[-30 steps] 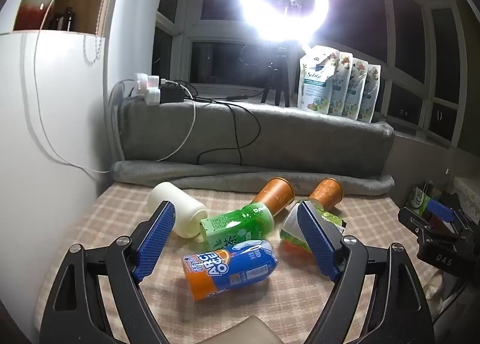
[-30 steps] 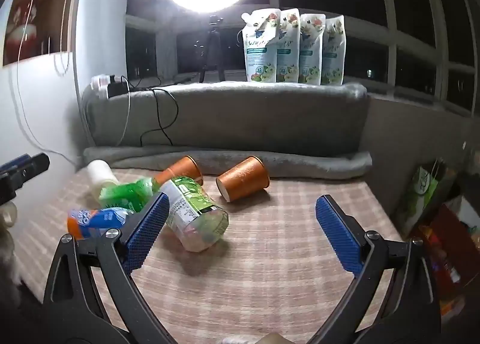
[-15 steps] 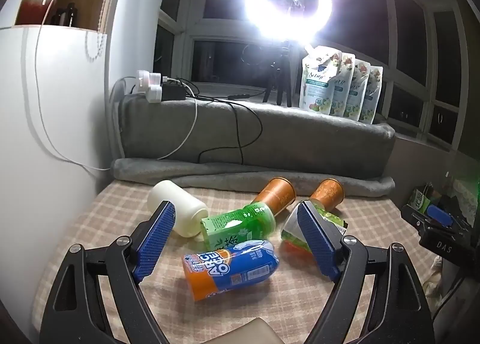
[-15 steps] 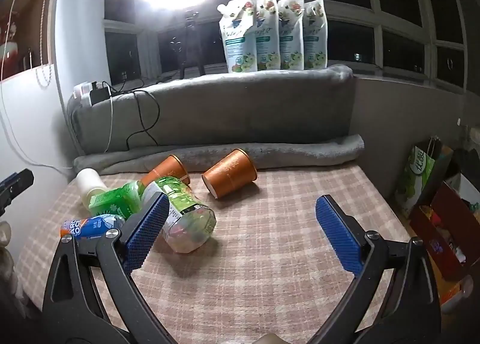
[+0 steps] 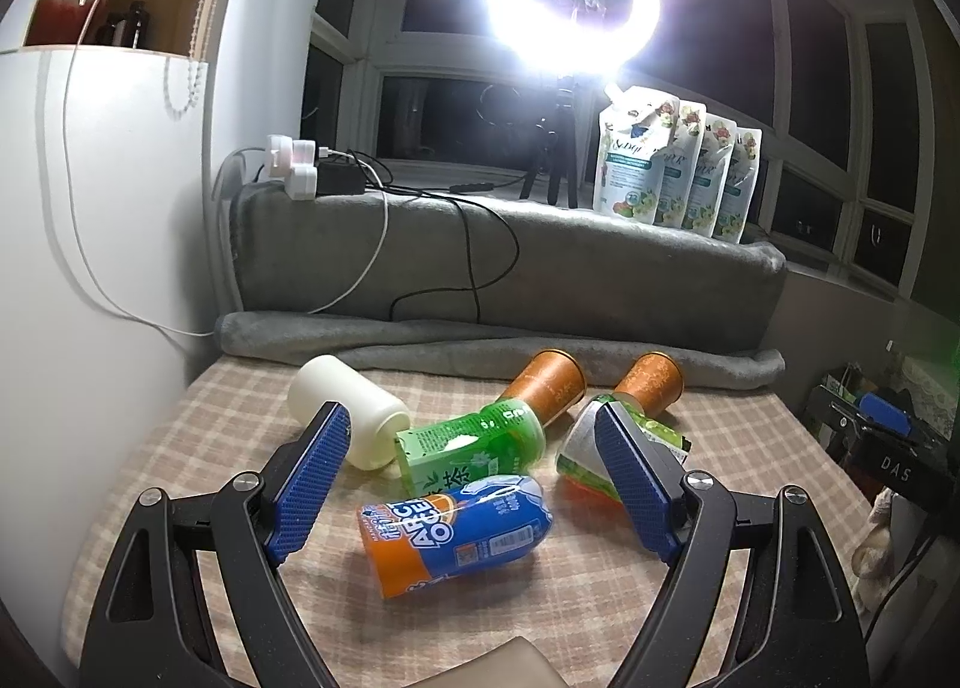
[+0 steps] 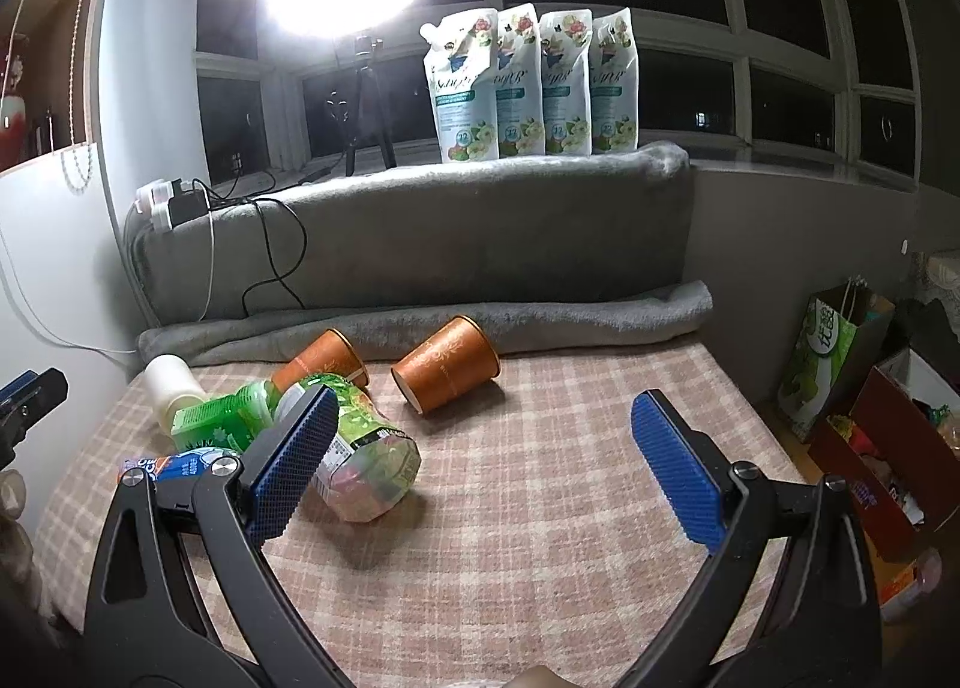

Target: Flip cup upright

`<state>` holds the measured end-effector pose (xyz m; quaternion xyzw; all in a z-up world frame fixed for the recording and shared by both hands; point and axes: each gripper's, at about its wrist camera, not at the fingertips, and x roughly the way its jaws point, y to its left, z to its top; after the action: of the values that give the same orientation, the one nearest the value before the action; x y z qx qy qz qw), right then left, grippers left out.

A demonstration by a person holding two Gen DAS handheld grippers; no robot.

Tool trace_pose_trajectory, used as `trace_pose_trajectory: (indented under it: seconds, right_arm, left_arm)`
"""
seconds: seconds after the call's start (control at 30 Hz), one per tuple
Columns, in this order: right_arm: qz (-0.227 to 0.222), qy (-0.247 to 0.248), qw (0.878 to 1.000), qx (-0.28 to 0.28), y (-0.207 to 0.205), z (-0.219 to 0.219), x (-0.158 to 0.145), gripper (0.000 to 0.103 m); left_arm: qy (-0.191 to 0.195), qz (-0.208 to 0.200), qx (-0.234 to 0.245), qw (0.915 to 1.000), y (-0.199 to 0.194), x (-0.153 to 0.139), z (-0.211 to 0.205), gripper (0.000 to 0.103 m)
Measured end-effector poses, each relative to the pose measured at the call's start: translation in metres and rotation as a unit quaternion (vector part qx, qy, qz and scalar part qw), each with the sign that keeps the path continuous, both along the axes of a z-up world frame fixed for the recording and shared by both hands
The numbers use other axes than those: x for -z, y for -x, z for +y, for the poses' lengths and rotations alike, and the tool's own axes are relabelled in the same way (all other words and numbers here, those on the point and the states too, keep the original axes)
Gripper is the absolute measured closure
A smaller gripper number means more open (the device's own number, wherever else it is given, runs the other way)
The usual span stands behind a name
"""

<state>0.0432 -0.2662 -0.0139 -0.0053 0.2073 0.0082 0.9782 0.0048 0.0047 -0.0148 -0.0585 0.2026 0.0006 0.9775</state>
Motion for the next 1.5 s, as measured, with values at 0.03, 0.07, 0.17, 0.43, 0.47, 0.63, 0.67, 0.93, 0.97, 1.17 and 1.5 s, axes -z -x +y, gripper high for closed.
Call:
trace_pose_trajectory:
  seconds: [0.03,0.07,0.17,0.43,0.47,0.63,0.67,0.93,0.97,1.17,1.5]
  right_arm:
    - [-0.002,-0.001,1.0,0.001,0.0,0.0,-0.001,0.003]
    - [-0.003,-0.002,1.0,0.002,0.0,0.0,-0.001,0.003]
    - [-0.008,-0.004,1.0,0.002,0.0,0.0,-0.004,0.003]
    - [-0.013,0.001,1.0,-0.004,-0.004,0.006,-0.008,0.003]
    - [-0.012,0.001,1.0,-0.005,-0.004,0.007,-0.008,0.003]
    - [-0.008,0.003,1.0,-0.008,-0.01,0.01,-0.008,0.003]
    - [-0.007,0.003,1.0,-0.008,-0.01,0.01,-0.008,0.003]
    - [-0.004,0.002,1.0,-0.009,-0.013,0.012,-0.007,0.003]
    - [-0.003,0.002,1.0,-0.01,-0.014,0.012,-0.006,0.003]
    - [0.001,0.001,1.0,-0.01,-0.018,0.013,-0.005,0.003]
    - [0.01,-0.001,1.0,-0.009,-0.027,0.013,-0.001,0.003]
  left_arm:
    - [0.0,0.0,0.001,1.0,0.0,0.0,0.0,0.019]
    - [0.001,0.001,0.002,1.0,-0.002,-0.002,0.001,0.019]
    - [0.001,0.002,0.002,1.0,-0.002,-0.002,0.001,0.019]
    - [0.004,0.004,0.006,1.0,-0.003,-0.001,0.0,0.019]
    - [0.004,0.006,0.007,1.0,-0.004,-0.001,0.0,0.019]
    - [0.006,0.008,0.008,0.9999,-0.005,-0.001,0.001,0.019]
    - [0.007,0.008,0.008,0.9999,-0.005,0.0,0.001,0.019]
    - [0.009,0.011,0.009,0.9999,-0.007,0.001,0.004,0.019]
    - [0.009,0.011,0.009,0.9999,-0.006,0.001,0.004,0.019]
    - [0.009,0.012,0.009,0.9999,-0.007,0.001,0.003,0.019]
    - [0.009,0.014,0.01,0.9998,-0.007,0.002,0.001,0.019]
